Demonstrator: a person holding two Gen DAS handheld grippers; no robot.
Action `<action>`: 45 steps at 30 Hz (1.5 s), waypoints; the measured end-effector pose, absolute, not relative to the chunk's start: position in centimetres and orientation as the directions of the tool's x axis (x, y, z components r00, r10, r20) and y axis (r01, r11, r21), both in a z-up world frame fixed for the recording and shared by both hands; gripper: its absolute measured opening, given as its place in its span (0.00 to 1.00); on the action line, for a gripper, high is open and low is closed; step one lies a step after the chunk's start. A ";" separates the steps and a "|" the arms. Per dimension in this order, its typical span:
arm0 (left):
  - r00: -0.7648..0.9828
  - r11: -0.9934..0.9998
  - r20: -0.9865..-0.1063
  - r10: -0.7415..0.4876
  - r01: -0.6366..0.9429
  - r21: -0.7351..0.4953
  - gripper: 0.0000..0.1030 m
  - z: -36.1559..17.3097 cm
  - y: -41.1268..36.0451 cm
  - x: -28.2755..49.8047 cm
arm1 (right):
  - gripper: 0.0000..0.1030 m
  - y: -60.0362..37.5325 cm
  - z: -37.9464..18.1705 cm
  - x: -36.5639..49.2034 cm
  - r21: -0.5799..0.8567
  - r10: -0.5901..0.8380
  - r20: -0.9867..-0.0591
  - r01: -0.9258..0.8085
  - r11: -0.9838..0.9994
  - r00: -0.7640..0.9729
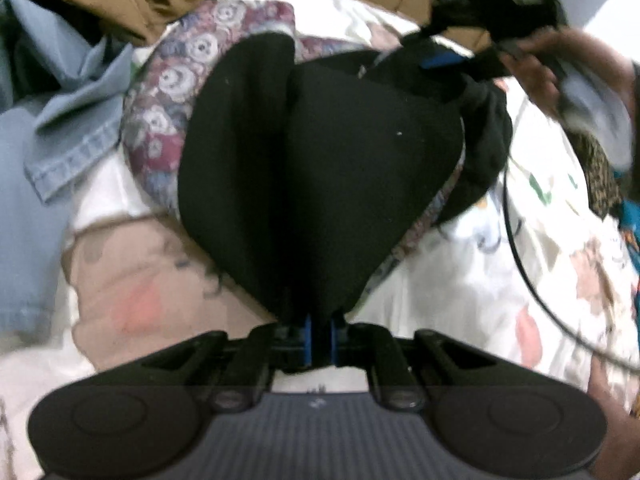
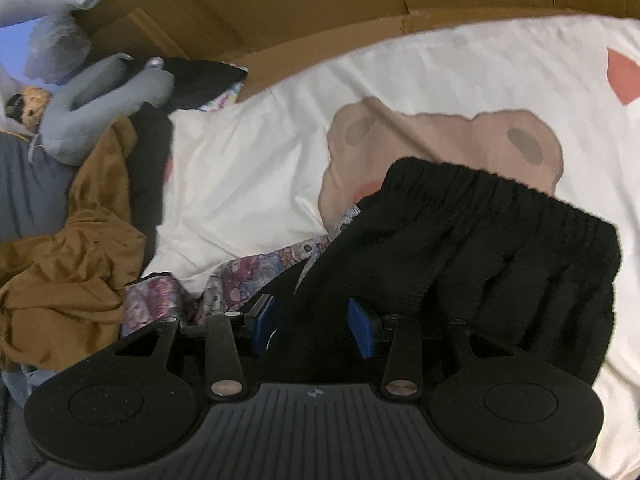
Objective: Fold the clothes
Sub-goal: 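Lift the black garment off the pile and stretch it between both tools, then lay the black garment flat on the sheet and open the left tool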
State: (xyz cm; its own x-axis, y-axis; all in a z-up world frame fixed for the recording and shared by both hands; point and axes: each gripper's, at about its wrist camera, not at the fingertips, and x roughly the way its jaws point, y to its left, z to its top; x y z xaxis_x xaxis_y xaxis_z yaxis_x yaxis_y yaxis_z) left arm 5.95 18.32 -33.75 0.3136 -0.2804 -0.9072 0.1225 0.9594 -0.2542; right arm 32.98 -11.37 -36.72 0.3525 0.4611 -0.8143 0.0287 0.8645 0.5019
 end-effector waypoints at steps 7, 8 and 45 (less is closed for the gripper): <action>0.305 0.955 -0.905 -0.296 0.100 -0.279 0.09 -33.0 19.6 4.8 | 0.03 -11.2 -39.6 34.4 0.456 0.400 -0.862 0.132 0.880 0.311; 0.311 0.954 -0.902 -0.299 0.100 -0.282 0.09 -32.6 19.9 4.7 | 0.02 -11.2 -39.8 34.4 0.456 0.400 -0.863 0.132 0.880 0.309; 0.508 0.921 -0.770 -0.386 0.168 -0.351 0.51 -26.4 14.2 10.6 | 0.00 -34.4 -30.7 20.6 0.363 0.191 -0.869 0.326 0.873 0.457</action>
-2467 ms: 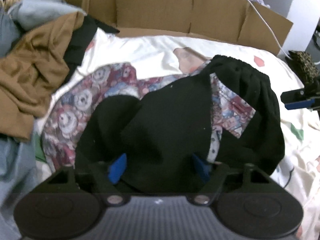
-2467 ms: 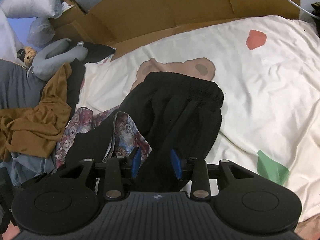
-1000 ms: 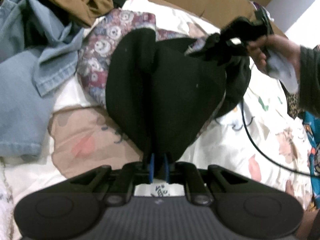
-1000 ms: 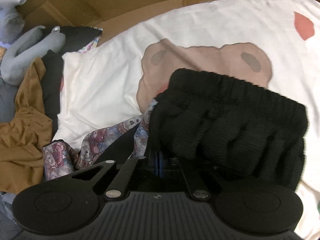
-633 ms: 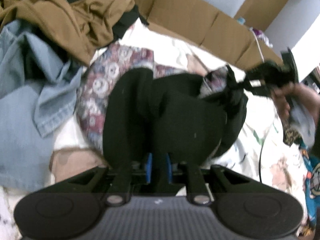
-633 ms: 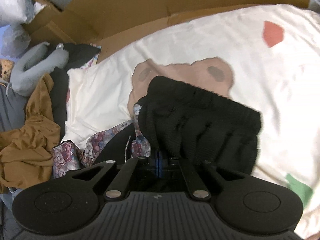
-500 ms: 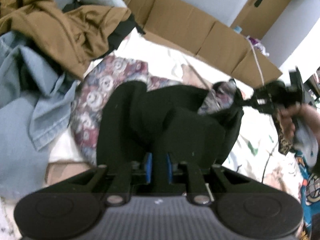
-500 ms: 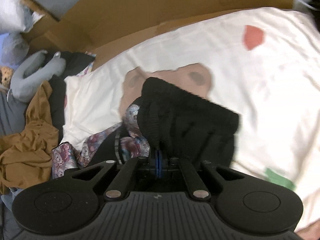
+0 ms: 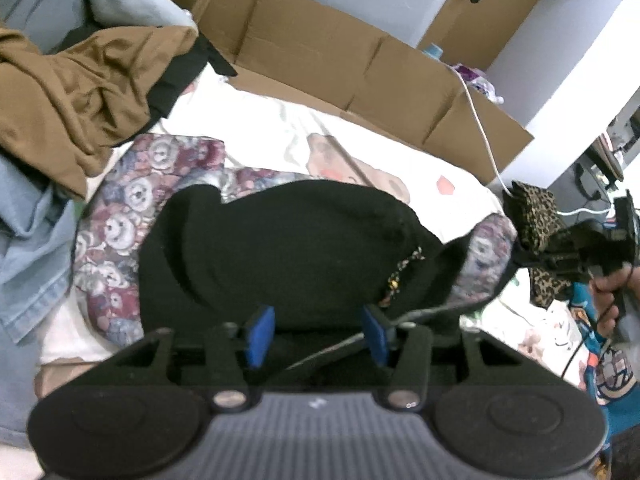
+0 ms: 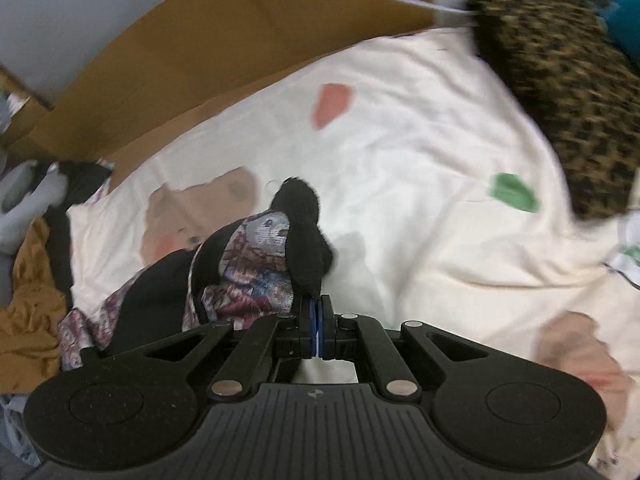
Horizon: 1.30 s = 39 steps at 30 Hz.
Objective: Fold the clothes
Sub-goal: 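Lay the black garment flat on the sheet and open the left tool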
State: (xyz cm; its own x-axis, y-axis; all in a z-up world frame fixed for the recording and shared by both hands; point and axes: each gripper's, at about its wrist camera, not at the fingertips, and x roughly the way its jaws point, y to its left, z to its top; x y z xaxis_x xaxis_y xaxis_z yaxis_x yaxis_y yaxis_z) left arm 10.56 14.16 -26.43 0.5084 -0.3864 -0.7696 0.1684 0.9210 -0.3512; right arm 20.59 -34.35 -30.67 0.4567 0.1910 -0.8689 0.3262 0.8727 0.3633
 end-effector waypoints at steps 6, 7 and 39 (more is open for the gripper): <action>0.480 0.928 -0.794 -0.373 0.179 -0.328 0.51 -26.7 13.6 9.9 | 0.00 -38.7 -31.0 17.1 0.358 0.146 -0.875 0.414 0.837 0.461; 0.474 0.931 -0.801 -0.365 0.176 -0.319 0.51 -26.9 13.7 9.7 | 0.00 -39.3 -31.1 16.5 0.359 0.143 -0.876 0.422 0.832 0.461; 0.351 0.943 -0.896 -0.271 0.284 -0.174 0.15 -33.4 11.5 8.9 | 0.48 -37.7 -38.9 6.3 0.624 0.342 -0.780 0.612 0.485 0.525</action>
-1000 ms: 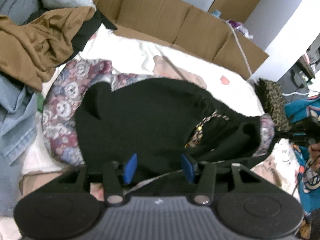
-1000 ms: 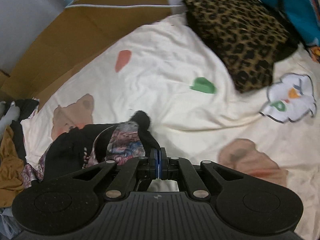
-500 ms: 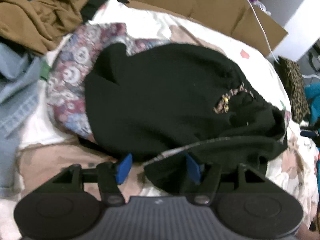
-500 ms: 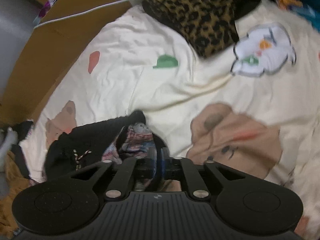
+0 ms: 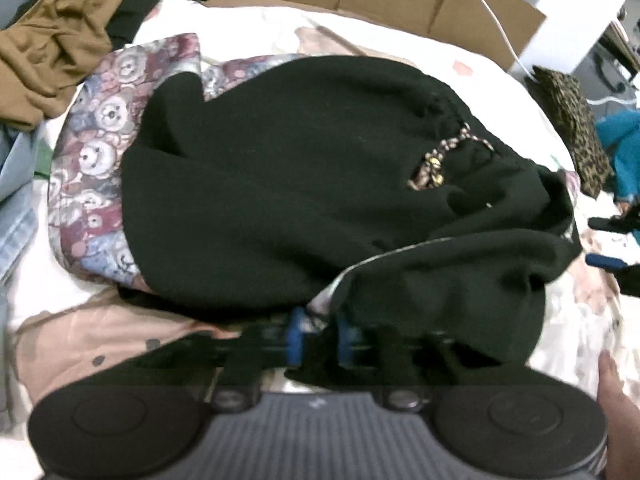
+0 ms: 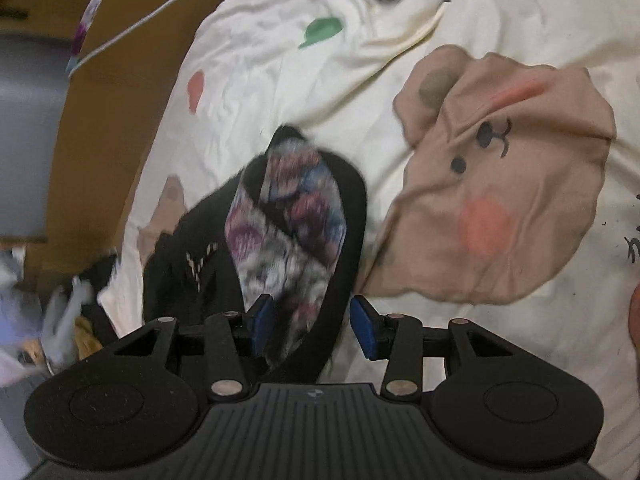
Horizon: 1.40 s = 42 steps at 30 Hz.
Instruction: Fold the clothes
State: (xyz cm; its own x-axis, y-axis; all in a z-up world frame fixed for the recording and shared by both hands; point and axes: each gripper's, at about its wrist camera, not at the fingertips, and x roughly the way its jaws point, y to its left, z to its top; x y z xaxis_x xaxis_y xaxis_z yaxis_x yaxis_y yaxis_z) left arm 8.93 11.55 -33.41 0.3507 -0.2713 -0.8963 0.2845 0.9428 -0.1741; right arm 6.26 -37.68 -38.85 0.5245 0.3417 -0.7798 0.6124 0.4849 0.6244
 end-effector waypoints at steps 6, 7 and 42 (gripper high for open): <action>0.355 0.925 -0.878 -0.320 0.315 -0.210 0.11 -29.4 11.6 6.8 | 0.48 -38.2 -38.2 5.8 0.643 0.341 -0.764 0.603 0.472 0.547; 0.355 0.921 -0.873 -0.334 0.323 -0.221 0.11 -28.7 11.6 6.3 | 0.49 -38.2 -38.1 5.8 0.644 0.342 -0.764 0.603 0.471 0.548; 0.324 0.931 -0.897 -0.302 0.301 -0.205 0.16 -21.1 13.9 -0.1 | 0.02 -41.8 -36.4 6.5 0.456 0.190 -0.871 0.600 0.658 0.454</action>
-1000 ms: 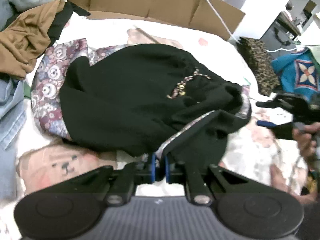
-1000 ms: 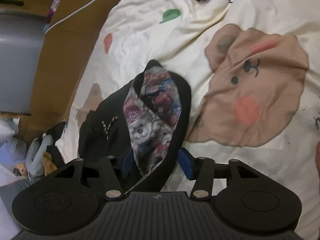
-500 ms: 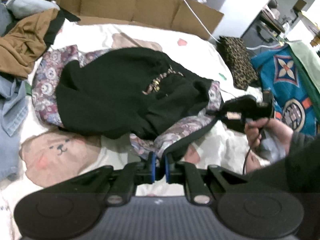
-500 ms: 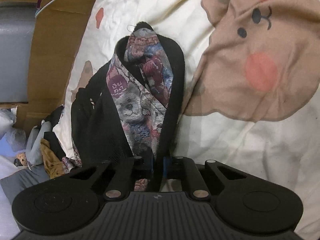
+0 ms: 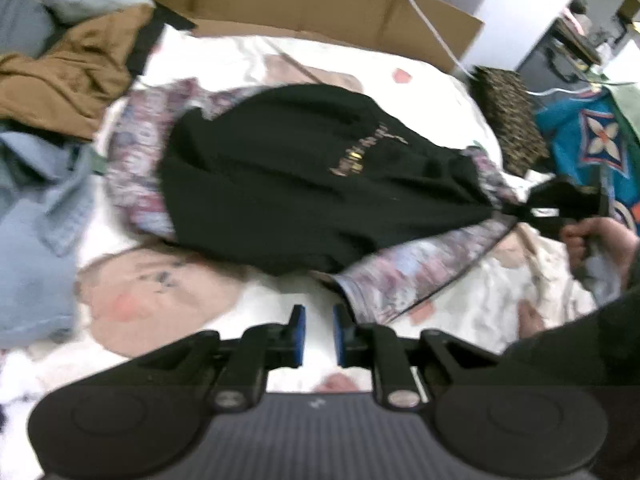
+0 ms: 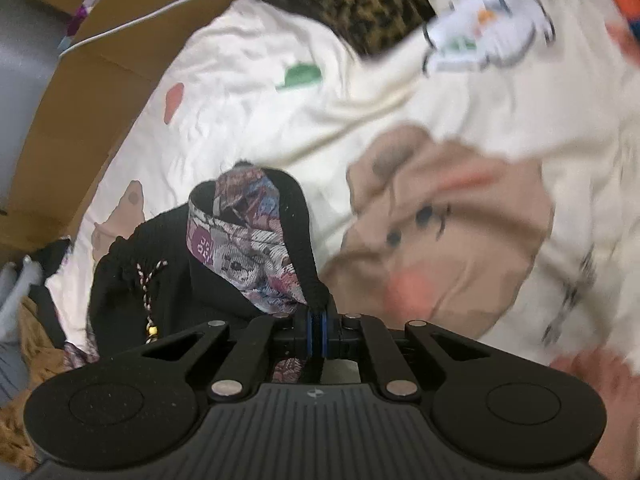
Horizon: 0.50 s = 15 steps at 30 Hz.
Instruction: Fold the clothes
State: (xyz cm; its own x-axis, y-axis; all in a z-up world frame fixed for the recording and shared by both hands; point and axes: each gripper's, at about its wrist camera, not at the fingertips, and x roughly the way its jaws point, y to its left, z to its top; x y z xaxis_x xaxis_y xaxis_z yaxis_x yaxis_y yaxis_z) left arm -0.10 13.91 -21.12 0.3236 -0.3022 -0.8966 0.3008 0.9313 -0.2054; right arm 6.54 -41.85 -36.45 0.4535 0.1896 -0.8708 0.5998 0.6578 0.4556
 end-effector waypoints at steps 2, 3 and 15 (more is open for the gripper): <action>0.344 0.940 -0.895 -0.284 0.283 -0.190 0.17 -20.6 14.8 0.2 | 0.02 -42.6 -35.7 6.6 0.419 0.157 -0.884 0.598 0.683 0.440; 0.353 0.944 -0.894 -0.275 0.274 -0.182 0.17 -20.3 15.3 0.4 | 0.02 -42.8 -35.2 6.6 0.393 0.126 -0.891 0.601 0.696 0.436; 0.431 0.970 -0.874 -0.225 0.180 -0.161 0.25 -17.0 16.8 0.1 | 0.02 -45.6 -29.4 10.1 0.271 0.010 -0.906 0.560 0.783 0.424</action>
State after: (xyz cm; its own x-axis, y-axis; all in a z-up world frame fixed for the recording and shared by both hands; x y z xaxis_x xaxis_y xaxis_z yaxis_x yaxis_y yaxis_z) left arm 0.14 16.83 -17.04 0.4307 -0.2247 -0.8741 0.1803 0.9704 -0.1607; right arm 10.08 -45.58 -29.41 0.4239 0.0099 -0.9057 0.5601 0.7829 0.2707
